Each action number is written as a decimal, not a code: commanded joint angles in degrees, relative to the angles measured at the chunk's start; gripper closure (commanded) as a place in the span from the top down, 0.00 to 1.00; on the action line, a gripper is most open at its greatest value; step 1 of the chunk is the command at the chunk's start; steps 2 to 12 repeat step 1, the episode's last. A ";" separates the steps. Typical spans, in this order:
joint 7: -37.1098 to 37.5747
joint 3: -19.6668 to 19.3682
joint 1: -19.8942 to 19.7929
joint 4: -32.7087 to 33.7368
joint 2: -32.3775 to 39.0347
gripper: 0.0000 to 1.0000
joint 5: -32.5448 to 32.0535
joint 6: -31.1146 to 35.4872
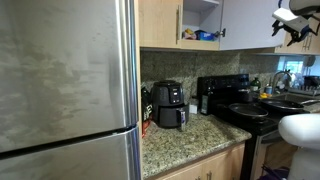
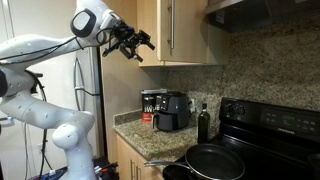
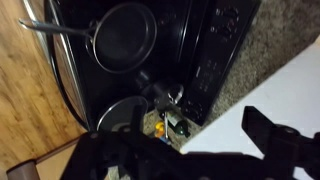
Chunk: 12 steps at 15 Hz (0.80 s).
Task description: Open the right drawer on top of the air fryer
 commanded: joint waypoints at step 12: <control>0.70 0.99 0.60 -0.73 -1.62 1.00 0.26 -0.97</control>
